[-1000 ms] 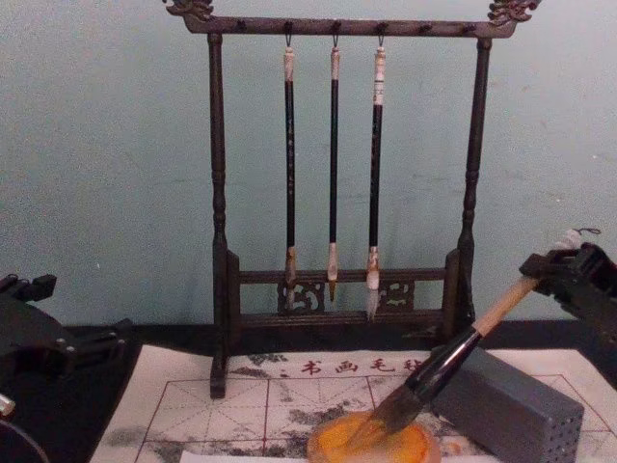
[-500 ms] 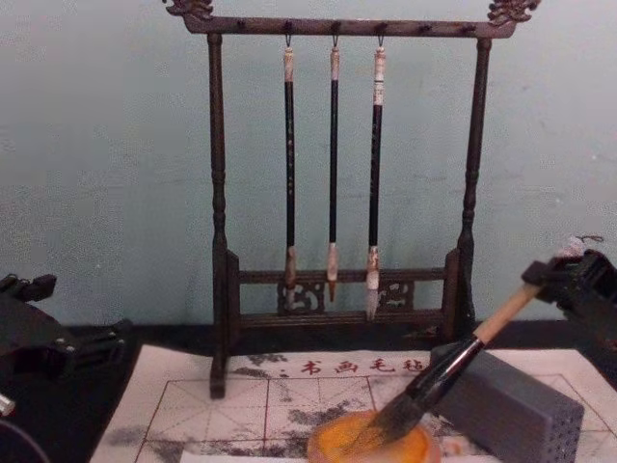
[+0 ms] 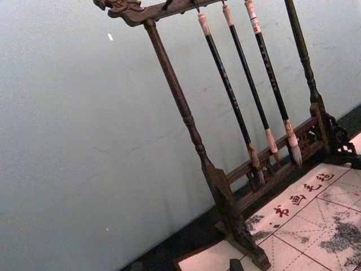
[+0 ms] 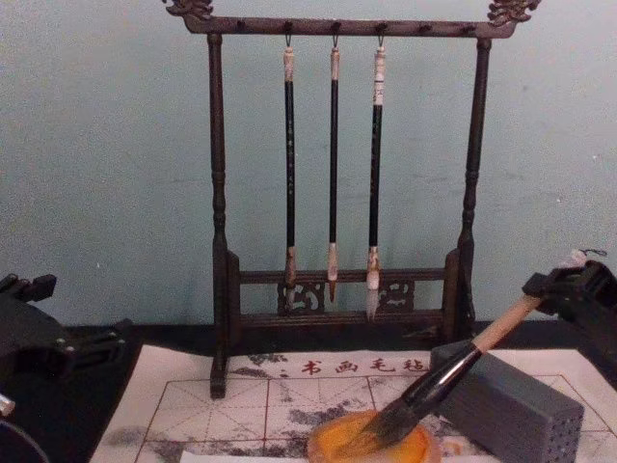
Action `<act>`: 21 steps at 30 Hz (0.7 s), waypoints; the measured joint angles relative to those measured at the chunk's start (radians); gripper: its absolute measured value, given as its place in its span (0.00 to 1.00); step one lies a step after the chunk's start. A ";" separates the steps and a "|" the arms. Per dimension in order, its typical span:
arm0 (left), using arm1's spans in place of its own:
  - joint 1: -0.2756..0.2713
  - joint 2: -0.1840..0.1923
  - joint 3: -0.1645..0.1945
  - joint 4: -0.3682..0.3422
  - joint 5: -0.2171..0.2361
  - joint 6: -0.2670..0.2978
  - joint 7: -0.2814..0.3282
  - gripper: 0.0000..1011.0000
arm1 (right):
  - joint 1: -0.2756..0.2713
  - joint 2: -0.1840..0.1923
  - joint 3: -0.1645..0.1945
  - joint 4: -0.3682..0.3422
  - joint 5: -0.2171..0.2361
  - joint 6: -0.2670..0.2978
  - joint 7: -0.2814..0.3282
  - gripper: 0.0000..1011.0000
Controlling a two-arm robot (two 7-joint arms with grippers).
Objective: Pick up the brush from the inkstone, write on the paper, then place the brush back to its original position.
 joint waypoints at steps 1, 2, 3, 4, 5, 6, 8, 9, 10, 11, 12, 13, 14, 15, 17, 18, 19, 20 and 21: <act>0.000 0.000 0.000 0.000 0.000 0.000 0.000 0.99 | 0.000 0.000 -0.001 0.001 0.000 0.001 -0.001 0.20; 0.000 0.000 0.000 0.000 0.000 0.000 0.000 0.99 | 0.000 0.001 -0.001 0.002 0.001 0.002 -0.002 0.20; 0.000 0.000 0.000 0.000 0.000 0.000 0.000 0.99 | 0.001 0.001 -0.002 0.002 0.001 0.002 -0.002 0.20; 0.000 0.000 0.000 0.000 0.000 0.000 0.000 0.99 | 0.001 0.001 -0.002 0.003 0.001 0.003 -0.003 0.20; 0.000 0.000 0.000 0.000 0.000 0.000 0.000 0.99 | 0.001 0.002 -0.003 0.004 0.001 0.003 -0.003 0.20; 0.000 0.000 0.000 0.000 0.000 0.000 0.000 0.99 | 0.001 0.002 -0.003 0.005 0.001 0.003 -0.003 0.20; 0.000 0.000 0.000 0.000 0.000 0.000 0.000 0.99 | 0.003 0.002 -0.004 0.009 0.002 0.004 -0.004 0.20; 0.000 0.000 0.000 0.000 0.000 0.000 0.000 0.99 | 0.004 0.002 -0.005 0.010 0.002 0.005 -0.004 0.20; 0.000 0.000 0.000 0.000 0.000 0.000 0.000 0.99 | 0.004 0.003 -0.006 0.010 0.002 0.006 -0.004 0.20; 0.000 0.000 0.000 0.000 0.000 0.000 0.000 0.99 | 0.004 0.003 -0.006 0.011 0.002 0.006 -0.005 0.20; 0.000 0.000 0.000 0.000 0.000 0.000 0.000 0.99 | 0.004 0.003 -0.007 0.011 0.002 0.007 -0.005 0.20; 0.000 0.000 0.000 0.000 0.000 0.000 0.000 0.99 | 0.004 0.004 -0.007 0.011 0.002 0.007 -0.005 0.20; 0.000 0.000 0.000 0.000 0.000 0.000 0.000 0.99 | 0.004 0.004 -0.008 0.011 0.002 0.007 -0.005 0.20; 0.000 0.000 0.000 0.000 0.000 0.000 0.000 0.99 | 0.004 0.004 -0.008 0.011 0.002 0.008 -0.005 0.20; 0.000 0.000 0.000 0.000 0.000 0.000 0.000 0.99 | 0.004 0.005 -0.009 0.012 0.003 0.009 -0.005 0.20; 0.000 0.000 0.000 0.000 0.000 0.000 0.000 0.99 | 0.004 0.005 -0.009 0.013 0.003 0.010 -0.006 0.20; 0.000 0.000 0.000 0.000 0.000 0.000 0.000 0.99 | 0.005 0.005 -0.009 0.014 0.005 0.012 -0.009 0.20; 0.000 0.000 0.000 0.000 0.000 0.000 0.000 0.99 | 0.006 0.005 -0.010 0.015 0.006 0.014 -0.010 0.20; 0.000 0.000 0.000 0.000 0.000 0.000 0.000 0.99 | 0.007 0.005 -0.010 0.015 0.008 0.015 -0.011 0.20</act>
